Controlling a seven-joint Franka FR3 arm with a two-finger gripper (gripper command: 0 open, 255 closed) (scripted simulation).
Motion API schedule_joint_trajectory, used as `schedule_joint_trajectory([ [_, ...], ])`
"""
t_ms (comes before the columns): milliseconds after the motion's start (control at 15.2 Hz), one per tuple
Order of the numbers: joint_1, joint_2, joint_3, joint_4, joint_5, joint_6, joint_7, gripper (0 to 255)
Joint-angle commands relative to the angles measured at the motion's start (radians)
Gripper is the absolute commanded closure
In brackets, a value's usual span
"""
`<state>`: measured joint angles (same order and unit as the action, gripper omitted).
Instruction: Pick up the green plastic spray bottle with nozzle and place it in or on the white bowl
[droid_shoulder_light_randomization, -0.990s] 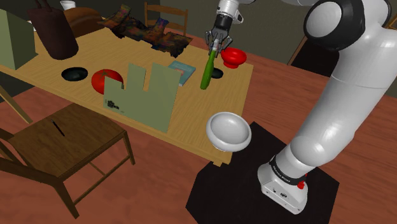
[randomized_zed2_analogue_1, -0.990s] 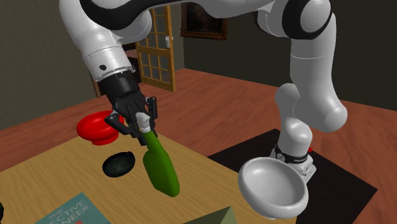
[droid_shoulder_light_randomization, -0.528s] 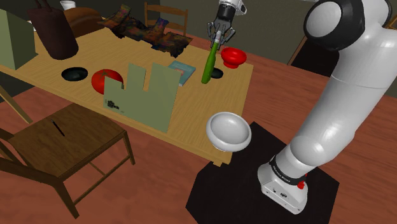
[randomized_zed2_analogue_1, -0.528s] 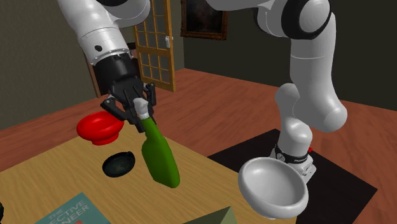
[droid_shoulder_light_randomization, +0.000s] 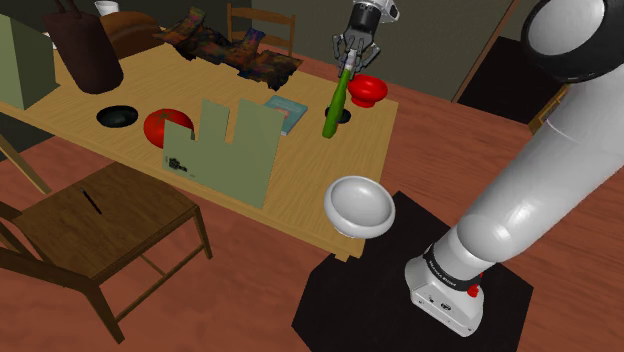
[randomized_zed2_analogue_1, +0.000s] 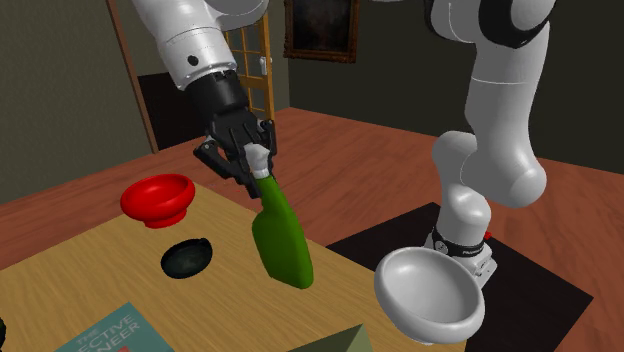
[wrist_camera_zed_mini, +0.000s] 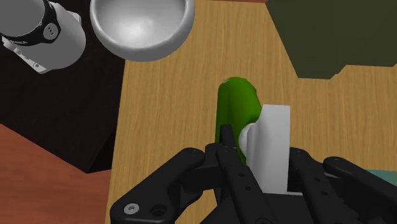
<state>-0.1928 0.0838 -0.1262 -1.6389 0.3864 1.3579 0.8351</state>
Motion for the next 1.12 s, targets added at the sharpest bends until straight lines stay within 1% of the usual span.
schedule_joint_trajectory([
  [0, 0.011, -0.087, 0.007, -0.107, -0.006, 0.027, 0.011, 255],
  [264, 0.024, -0.249, 0.025, -0.294, -0.012, 0.063, 0.035, 255],
  [528, 0.032, -0.408, 0.048, -0.455, -0.009, 0.079, 0.065, 255],
  [792, 0.038, -0.566, 0.074, -0.597, 0.003, 0.076, 0.102, 255],
  [1056, 0.044, -0.726, 0.102, -0.720, 0.024, 0.055, 0.145, 255],
])
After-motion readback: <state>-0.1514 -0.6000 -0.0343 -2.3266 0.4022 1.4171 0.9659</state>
